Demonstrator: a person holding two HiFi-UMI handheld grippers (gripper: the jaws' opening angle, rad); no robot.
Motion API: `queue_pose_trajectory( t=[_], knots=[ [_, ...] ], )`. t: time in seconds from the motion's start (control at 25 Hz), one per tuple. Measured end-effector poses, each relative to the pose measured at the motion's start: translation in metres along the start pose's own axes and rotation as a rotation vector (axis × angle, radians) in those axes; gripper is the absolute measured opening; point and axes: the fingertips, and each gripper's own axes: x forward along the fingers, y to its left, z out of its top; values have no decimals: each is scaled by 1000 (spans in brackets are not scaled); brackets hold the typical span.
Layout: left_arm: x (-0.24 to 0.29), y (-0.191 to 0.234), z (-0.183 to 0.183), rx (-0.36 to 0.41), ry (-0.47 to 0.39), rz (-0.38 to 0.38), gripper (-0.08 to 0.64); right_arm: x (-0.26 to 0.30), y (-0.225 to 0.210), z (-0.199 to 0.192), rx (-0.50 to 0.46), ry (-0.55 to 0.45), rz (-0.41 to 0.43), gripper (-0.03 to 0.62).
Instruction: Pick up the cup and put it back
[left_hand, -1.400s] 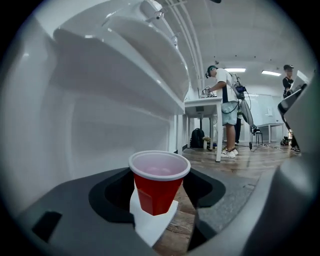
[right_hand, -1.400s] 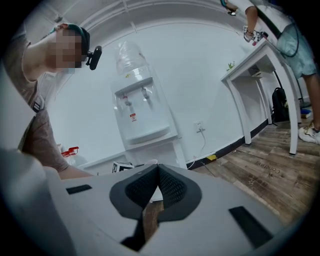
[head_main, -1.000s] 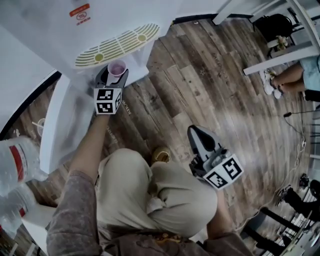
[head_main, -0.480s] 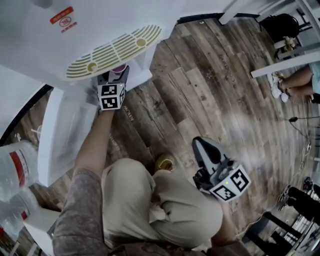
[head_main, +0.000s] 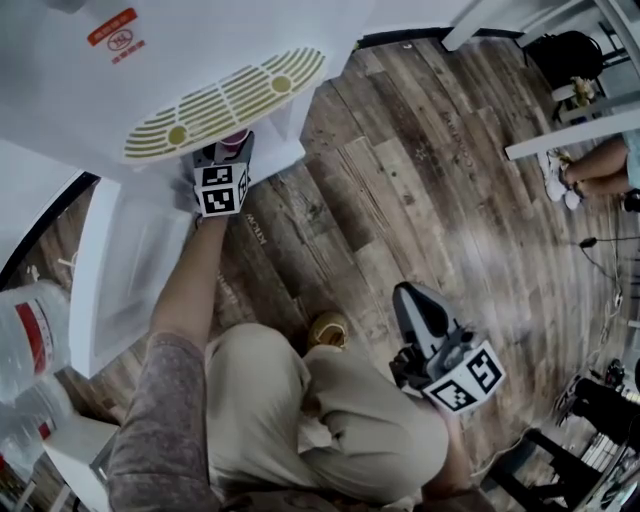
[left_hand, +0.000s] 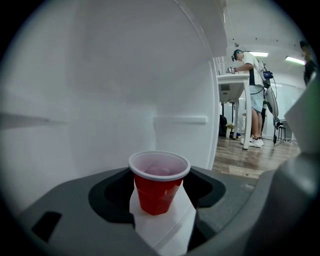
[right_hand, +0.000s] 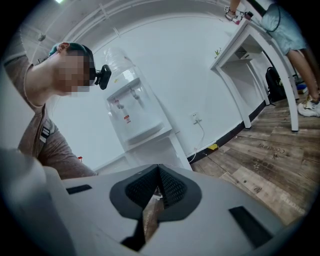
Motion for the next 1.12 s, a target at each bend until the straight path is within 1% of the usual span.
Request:
queue_pose_trajectory(
  t=[0.12,0.36,0.56,0.76,0.96,1.12],
  knots=[
    [3,1,-7,8,11,5,301,3,3,-1,-1,8,13,5],
    [5,3,-8,0,-4,21,301,8,2,0,18,1,16,3],
    [6,4,-13,24,22,17,302,9,3,-2,36,2,13,3],
    [2,0,-19,-12,48,-5,356,9,4,-1,25,0,-4,4],
    [-12,-3,-15,-38,49,-24,360,13,12,1,4,1,-11,3],
    [-29,-13,-9,-47,52,-66,360,19,18,0,-10,9,-9,4]
  ],
)
